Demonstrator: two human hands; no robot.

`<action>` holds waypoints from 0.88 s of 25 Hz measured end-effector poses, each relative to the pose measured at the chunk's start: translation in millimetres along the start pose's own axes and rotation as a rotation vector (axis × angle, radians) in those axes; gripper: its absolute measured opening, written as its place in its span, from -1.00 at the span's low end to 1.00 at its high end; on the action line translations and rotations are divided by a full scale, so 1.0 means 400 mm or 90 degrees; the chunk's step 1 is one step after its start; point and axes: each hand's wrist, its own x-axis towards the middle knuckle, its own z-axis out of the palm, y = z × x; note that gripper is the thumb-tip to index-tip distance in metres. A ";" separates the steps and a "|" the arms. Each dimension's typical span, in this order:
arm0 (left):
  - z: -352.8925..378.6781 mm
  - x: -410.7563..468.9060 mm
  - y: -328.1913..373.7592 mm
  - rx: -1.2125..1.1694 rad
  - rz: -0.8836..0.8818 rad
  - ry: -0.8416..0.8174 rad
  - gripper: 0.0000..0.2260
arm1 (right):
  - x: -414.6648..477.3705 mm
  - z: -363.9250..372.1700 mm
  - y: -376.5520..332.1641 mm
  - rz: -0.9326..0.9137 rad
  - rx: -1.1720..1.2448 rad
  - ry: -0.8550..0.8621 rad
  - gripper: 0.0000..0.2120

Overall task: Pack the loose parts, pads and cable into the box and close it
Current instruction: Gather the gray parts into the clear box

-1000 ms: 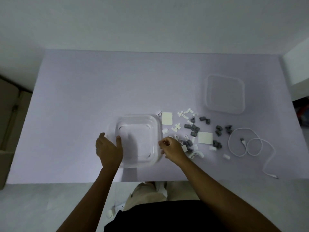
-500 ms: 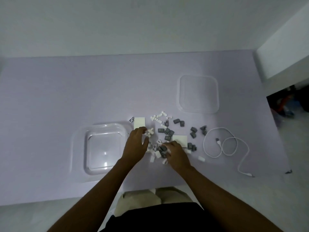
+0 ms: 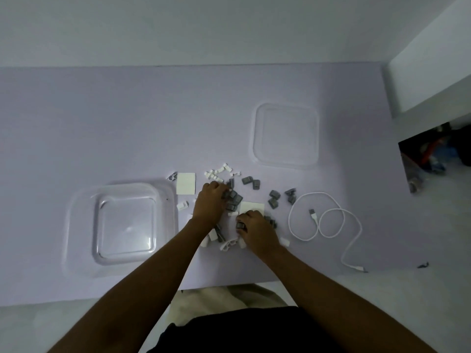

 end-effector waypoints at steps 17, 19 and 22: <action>-0.007 0.018 0.074 -0.127 -0.208 -0.077 -0.65 | 0.024 -0.155 0.137 0.422 0.542 0.248 -0.66; 0.010 0.021 0.082 -0.103 -0.212 -0.076 -0.54 | 0.025 -0.150 0.145 0.372 0.399 0.234 -0.67; 0.017 0.017 0.110 -0.106 -0.220 -0.051 -0.54 | 0.029 -0.139 0.146 0.347 0.319 0.177 -0.73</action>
